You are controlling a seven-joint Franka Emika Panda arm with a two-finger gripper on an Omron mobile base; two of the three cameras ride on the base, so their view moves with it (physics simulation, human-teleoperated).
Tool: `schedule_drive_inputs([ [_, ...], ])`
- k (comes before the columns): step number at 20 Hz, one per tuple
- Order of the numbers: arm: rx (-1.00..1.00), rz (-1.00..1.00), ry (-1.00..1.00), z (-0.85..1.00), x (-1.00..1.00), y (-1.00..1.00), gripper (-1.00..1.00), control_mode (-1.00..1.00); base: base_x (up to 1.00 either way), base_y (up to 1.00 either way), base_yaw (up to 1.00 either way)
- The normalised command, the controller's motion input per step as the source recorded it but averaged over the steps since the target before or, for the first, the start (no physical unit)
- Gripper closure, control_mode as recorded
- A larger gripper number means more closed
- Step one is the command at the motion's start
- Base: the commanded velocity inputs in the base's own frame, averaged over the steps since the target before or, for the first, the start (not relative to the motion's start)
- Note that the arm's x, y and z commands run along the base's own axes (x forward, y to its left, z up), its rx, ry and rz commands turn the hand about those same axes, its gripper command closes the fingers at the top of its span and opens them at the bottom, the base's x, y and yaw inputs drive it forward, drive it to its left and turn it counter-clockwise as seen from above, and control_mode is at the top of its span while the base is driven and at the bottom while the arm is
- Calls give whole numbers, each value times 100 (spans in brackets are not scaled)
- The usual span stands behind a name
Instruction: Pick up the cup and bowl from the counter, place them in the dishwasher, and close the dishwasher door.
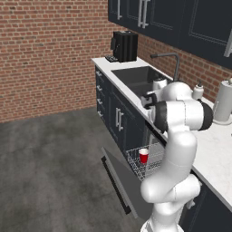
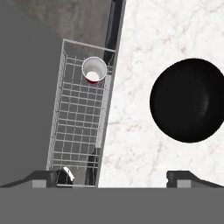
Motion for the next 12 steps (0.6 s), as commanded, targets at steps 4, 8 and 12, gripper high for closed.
schedule_drive_inputs([
  [4, 0, 3, 0, -5, 29, -43, -100, -100, 0, 0, 0],
  [8, 0, 4, 1, -6, 28, -30, -100, -100, 0, 0, 0],
  [12, 1, 9, 0, -24, 33, -23, -100, -100, 0, 0, 0],
])
